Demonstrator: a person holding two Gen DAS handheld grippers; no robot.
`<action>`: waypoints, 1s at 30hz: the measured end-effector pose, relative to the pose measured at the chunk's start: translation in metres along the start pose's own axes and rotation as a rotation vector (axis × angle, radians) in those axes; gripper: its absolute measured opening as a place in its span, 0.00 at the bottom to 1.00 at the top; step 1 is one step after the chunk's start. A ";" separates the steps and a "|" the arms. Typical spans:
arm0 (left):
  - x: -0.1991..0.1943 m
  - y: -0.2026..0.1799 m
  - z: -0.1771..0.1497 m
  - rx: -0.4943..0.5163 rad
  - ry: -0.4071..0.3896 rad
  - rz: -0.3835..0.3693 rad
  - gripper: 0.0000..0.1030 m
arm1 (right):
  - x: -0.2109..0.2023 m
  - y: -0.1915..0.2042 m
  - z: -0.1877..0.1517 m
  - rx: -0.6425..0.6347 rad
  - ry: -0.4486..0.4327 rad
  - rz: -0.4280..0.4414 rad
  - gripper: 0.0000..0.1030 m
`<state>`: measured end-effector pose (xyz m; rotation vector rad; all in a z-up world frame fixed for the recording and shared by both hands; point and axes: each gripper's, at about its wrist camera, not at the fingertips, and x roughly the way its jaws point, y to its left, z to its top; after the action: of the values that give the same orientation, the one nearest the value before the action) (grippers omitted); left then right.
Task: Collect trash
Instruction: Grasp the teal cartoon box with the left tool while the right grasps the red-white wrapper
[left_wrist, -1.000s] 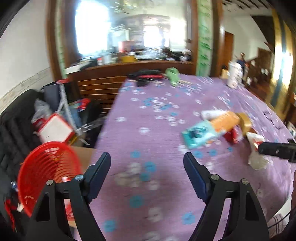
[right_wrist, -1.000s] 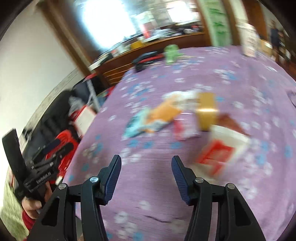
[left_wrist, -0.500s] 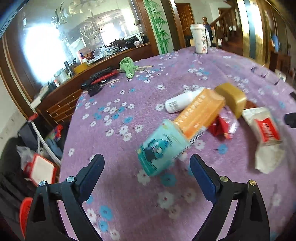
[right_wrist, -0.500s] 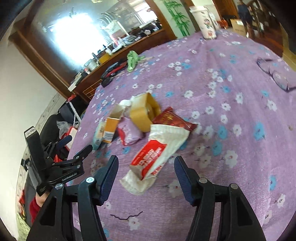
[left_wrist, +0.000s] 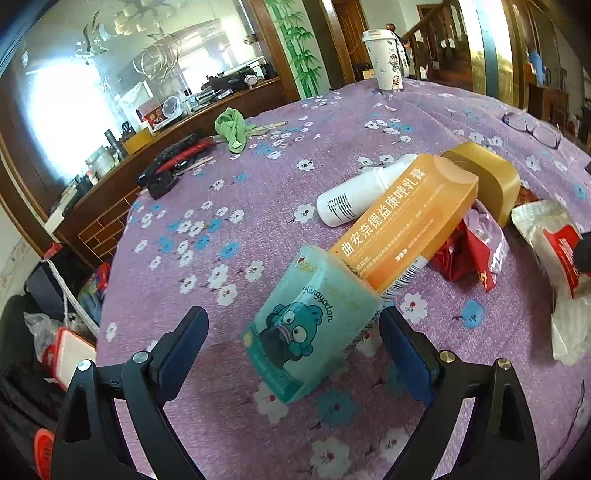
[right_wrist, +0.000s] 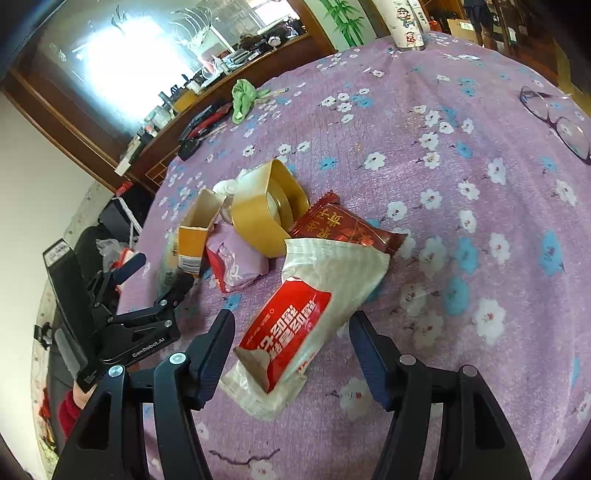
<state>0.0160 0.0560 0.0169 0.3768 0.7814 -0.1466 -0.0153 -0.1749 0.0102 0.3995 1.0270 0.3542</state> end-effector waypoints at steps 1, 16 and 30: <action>0.002 0.001 0.000 -0.015 0.002 -0.007 0.88 | 0.003 0.001 0.000 -0.001 0.004 0.001 0.66; -0.029 0.029 -0.013 -0.241 -0.008 -0.096 0.17 | -0.011 0.014 -0.020 -0.079 -0.037 0.002 0.48; -0.086 0.040 -0.044 -0.405 -0.098 -0.113 0.12 | -0.052 0.051 -0.031 -0.212 -0.144 0.022 0.48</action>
<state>-0.0624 0.1092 0.0607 -0.0575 0.7152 -0.1083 -0.0723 -0.1495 0.0596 0.2415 0.8359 0.4434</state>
